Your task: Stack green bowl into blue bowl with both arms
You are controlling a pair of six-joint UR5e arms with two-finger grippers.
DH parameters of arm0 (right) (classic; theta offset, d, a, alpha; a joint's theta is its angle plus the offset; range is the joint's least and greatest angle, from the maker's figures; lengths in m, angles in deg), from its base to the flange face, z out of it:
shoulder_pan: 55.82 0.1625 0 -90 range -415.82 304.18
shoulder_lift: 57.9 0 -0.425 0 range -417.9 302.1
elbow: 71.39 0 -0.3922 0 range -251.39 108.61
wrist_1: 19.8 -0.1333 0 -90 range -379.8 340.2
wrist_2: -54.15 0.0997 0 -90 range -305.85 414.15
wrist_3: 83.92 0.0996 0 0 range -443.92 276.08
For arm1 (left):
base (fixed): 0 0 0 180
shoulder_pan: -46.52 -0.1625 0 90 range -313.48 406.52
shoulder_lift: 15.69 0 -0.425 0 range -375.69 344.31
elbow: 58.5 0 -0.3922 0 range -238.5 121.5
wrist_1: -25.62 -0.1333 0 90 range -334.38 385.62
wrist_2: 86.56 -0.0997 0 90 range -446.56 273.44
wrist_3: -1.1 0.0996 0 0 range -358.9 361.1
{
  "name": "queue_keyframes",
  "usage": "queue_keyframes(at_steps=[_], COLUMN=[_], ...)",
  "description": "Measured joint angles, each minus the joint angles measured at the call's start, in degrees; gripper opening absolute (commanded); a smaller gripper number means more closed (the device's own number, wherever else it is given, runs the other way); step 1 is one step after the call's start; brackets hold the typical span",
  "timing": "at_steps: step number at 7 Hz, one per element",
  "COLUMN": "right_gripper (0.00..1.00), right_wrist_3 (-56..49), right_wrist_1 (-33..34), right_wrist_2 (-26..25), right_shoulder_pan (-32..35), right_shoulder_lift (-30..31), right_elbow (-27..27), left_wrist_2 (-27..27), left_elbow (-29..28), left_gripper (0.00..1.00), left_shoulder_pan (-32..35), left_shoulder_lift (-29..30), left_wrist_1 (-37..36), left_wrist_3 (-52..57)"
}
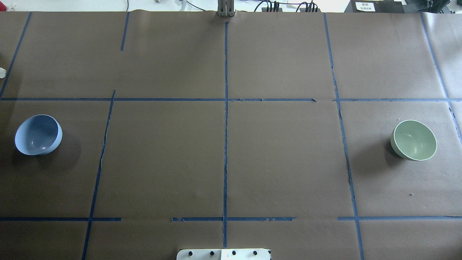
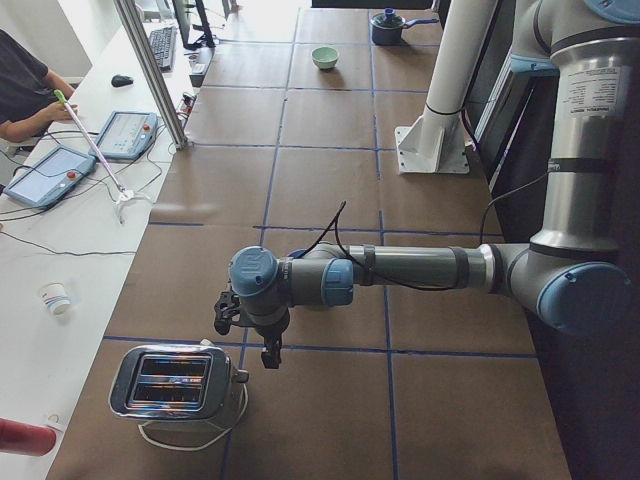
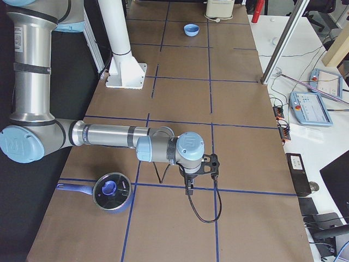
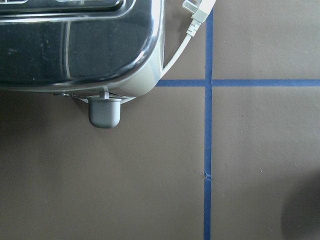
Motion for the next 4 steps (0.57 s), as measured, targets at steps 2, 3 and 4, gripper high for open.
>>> queue_keyframes(at_steps=[2,3,4], right_gripper=[1.0,1.0,1.0], right_wrist_3=[0.0,0.0,0.0], right_wrist_1=[0.0,0.0,-0.1], right_wrist_2=[0.0,0.0,0.0], right_shoulder_pan=[0.0,0.0,0.0], right_shoulder_lift=[0.0,0.0,-0.3], right_elbow=[0.0,0.0,0.0], left_wrist_2=[0.0,0.0,0.1], left_elbow=[0.1,0.1,0.3], left_gripper=[1.0,1.0,1.0], left_shoulder_pan=[0.0,0.0,-0.1], left_shoulder_lift=[0.1,0.2,0.4], left_wrist_1=[0.0,0.0,0.0], left_wrist_3=[0.0,0.0,-0.1])
